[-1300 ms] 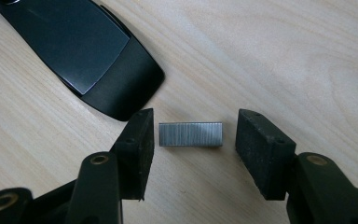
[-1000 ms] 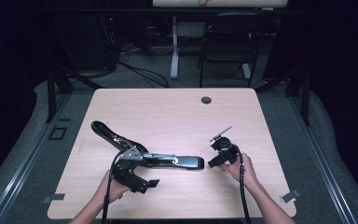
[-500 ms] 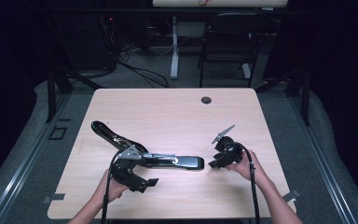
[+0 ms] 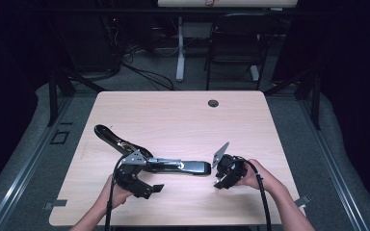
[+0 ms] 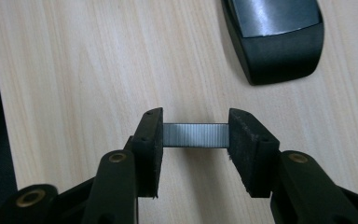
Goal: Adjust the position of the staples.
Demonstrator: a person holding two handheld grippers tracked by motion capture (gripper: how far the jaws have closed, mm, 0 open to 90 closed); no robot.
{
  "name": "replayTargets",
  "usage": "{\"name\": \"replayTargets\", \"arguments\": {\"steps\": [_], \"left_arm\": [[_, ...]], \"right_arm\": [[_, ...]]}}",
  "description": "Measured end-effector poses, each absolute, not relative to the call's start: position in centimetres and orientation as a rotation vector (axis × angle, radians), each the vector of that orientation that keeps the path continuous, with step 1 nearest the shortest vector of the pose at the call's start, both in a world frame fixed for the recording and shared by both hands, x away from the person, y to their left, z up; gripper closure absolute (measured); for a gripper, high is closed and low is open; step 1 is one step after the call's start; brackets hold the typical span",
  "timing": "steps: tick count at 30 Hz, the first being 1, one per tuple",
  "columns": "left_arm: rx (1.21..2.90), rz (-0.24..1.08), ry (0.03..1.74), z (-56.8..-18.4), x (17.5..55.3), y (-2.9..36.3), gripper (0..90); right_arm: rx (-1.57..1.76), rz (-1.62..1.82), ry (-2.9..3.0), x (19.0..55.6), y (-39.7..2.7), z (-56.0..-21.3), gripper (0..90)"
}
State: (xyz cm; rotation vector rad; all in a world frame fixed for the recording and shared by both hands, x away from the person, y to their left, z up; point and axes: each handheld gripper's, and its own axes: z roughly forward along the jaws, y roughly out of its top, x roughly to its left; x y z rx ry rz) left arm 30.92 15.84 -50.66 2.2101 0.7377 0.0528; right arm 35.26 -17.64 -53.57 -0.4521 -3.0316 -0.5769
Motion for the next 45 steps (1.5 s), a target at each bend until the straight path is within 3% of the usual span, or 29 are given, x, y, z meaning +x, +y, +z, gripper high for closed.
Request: {"name": "replayTargets", "arguments": {"steps": [16,17,18,22,45], "left_arm": [[2.228,0.073,0.756,-50.7,31.0,15.9,0.0],[2.228,0.074,0.758,-50.7,31.0,15.9,0.0],[2.227,0.074,0.758,-50.7,31.0,15.9,0.0],[2.219,0.076,0.768,-50.6,31.1,16.1,0.0],[2.305,0.104,0.884,-50.7,30.5,16.4,0.0]], "right_arm": [[-0.310,-0.455,-3.110,34.7,-17.7,-54.4,56.7],[-0.319,-0.439,-3.111,34.9,-17.8,-54.4,54.9],[-0.360,-0.455,-3.085,35.1,-18.0,-54.5,44.2],[-0.426,-0.475,-3.047,35.4,-18.4,-54.4,35.2],[-1.276,-0.715,-2.864,33.3,-19.1,-51.5,15.3]]}}
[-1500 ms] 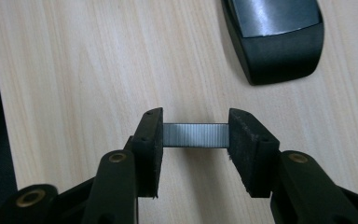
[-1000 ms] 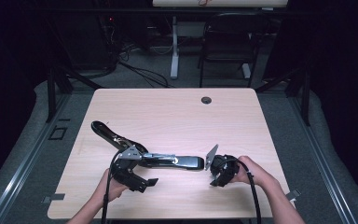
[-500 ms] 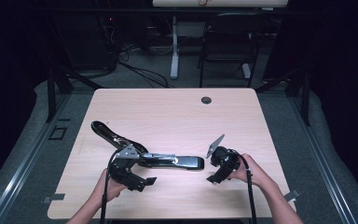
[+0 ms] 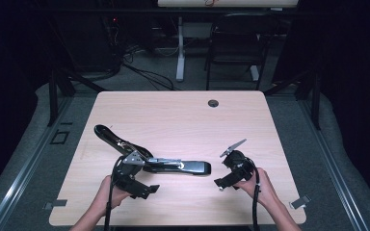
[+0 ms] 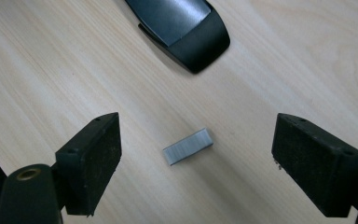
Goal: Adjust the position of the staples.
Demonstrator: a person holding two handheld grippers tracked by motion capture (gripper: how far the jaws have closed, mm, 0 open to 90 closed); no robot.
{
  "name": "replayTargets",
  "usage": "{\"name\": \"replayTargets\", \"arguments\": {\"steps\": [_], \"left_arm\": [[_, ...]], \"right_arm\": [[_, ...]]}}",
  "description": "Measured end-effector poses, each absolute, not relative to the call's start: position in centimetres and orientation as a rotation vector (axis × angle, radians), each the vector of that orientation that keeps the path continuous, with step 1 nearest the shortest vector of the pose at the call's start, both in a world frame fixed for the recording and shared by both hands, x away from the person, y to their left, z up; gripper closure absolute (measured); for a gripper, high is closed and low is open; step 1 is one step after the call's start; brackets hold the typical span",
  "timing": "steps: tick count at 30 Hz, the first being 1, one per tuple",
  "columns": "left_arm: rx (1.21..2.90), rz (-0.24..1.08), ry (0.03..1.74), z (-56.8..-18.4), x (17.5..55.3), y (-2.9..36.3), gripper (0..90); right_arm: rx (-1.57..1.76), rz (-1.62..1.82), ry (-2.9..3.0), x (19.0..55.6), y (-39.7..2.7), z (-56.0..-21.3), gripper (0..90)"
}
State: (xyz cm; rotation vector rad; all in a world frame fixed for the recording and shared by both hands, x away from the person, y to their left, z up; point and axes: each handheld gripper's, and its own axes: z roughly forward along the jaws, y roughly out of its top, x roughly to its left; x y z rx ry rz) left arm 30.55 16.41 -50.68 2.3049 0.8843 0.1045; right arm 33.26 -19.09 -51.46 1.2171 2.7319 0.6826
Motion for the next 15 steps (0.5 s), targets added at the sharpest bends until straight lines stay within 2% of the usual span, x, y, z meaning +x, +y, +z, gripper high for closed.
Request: {"name": "replayTargets", "arguments": {"steps": [5,15], "left_arm": [[2.311,0.131,0.912,-50.7,30.2,17.1,0.0],[2.298,0.144,0.955,-50.7,30.5,17.7,0.0]], "right_arm": [[1.302,0.649,2.692,32.3,-19.7,-51.5,10.0],[1.436,0.644,2.655,32.3,-21.0,-51.7,10.8]]}}
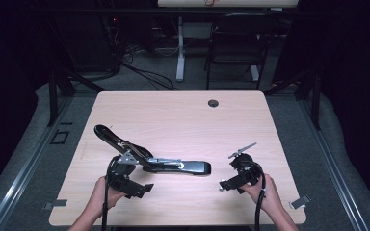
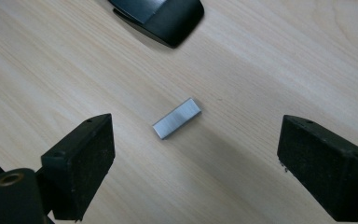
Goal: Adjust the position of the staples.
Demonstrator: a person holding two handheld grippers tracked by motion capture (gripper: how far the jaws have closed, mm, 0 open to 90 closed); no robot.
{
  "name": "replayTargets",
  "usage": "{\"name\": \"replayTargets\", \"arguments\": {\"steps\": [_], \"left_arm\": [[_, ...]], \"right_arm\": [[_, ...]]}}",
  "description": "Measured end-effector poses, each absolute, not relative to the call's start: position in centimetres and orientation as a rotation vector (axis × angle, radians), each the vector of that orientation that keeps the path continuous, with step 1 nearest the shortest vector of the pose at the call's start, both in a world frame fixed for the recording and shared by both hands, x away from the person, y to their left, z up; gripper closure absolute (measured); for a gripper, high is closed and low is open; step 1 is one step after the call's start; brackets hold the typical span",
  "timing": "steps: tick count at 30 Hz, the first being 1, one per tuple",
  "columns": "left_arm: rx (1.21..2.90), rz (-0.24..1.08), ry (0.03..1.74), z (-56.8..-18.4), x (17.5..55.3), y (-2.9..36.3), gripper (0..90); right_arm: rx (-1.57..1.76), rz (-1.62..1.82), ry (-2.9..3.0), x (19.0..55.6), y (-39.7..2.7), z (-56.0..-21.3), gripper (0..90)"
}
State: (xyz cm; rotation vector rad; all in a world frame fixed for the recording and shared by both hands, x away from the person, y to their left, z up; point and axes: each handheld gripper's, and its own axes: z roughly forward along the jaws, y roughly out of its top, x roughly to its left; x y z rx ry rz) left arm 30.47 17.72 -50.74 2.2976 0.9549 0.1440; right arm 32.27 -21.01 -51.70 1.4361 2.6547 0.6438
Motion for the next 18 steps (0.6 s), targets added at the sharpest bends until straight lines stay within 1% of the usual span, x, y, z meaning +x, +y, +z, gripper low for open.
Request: {"name": "replayTargets", "arguments": {"steps": [7,9,15,18], "left_arm": [[2.311,0.131,0.942,-51.0,30.6,17.6,0.0],[2.308,0.132,0.943,-50.9,30.7,17.6,0.0],[2.311,0.136,0.940,-50.9,30.7,17.6,0.0],[2.317,0.133,0.939,-51.0,30.7,17.5,0.1]], "right_arm": [[1.474,0.668,2.630,32.4,-21.1,-52.1,11.9],[1.447,0.614,2.669,32.7,-21.2,-52.0,12.3],[1.472,0.590,2.663,32.8,-21.1,-52.4,15.1],[1.467,0.556,2.656,33.1,-20.3,-53.1,16.1]]}}
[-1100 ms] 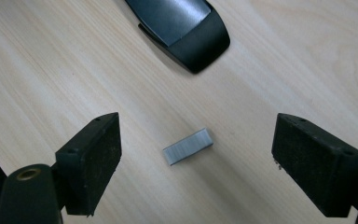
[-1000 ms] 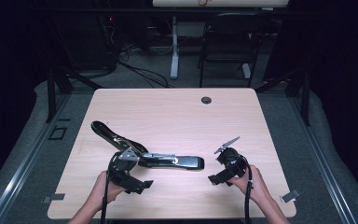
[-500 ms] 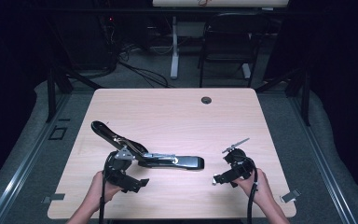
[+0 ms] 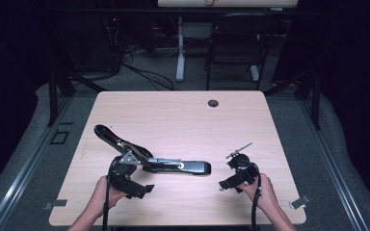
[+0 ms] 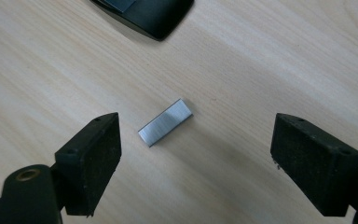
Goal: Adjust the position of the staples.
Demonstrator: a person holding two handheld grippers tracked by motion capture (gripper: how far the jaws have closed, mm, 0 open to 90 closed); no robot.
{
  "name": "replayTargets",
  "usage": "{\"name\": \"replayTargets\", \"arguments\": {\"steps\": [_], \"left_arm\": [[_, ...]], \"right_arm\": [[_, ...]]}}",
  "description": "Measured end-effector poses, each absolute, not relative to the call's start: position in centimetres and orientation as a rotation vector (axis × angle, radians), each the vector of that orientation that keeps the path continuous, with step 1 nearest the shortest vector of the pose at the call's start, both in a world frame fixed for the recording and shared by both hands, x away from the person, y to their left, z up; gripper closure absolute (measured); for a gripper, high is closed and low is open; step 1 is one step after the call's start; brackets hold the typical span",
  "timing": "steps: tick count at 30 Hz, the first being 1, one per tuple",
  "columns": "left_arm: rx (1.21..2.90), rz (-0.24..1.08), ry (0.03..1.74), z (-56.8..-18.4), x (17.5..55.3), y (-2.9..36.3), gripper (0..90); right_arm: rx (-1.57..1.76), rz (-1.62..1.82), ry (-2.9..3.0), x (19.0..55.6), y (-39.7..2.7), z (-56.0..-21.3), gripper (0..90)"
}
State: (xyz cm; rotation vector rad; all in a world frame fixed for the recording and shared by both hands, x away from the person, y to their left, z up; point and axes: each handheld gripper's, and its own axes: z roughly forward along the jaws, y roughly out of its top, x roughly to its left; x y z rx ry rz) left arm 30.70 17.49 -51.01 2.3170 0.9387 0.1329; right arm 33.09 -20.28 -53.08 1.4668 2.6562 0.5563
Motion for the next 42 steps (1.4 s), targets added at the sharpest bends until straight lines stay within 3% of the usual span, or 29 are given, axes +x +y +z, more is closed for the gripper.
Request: {"name": "replayTargets", "arguments": {"steps": [21,30,36,42], "left_arm": [[2.342,0.133,0.934,-51.2,30.7,17.3,0.5],[2.342,0.135,0.942,-51.2,30.7,17.4,0.8],[2.340,0.129,0.939,-51.2,30.7,17.3,0.9],[2.346,0.129,0.933,-51.2,30.7,17.2,0.9]], "right_arm": [[1.397,0.472,2.637,34.4,-18.5,-54.6,25.6],[1.395,0.426,2.623,34.4,-18.8,-54.6,34.6],[1.433,0.490,2.564,34.2,-19.3,-54.7,47.6],[1.412,0.477,2.618,34.5,-19.6,-54.1,53.8]]}}
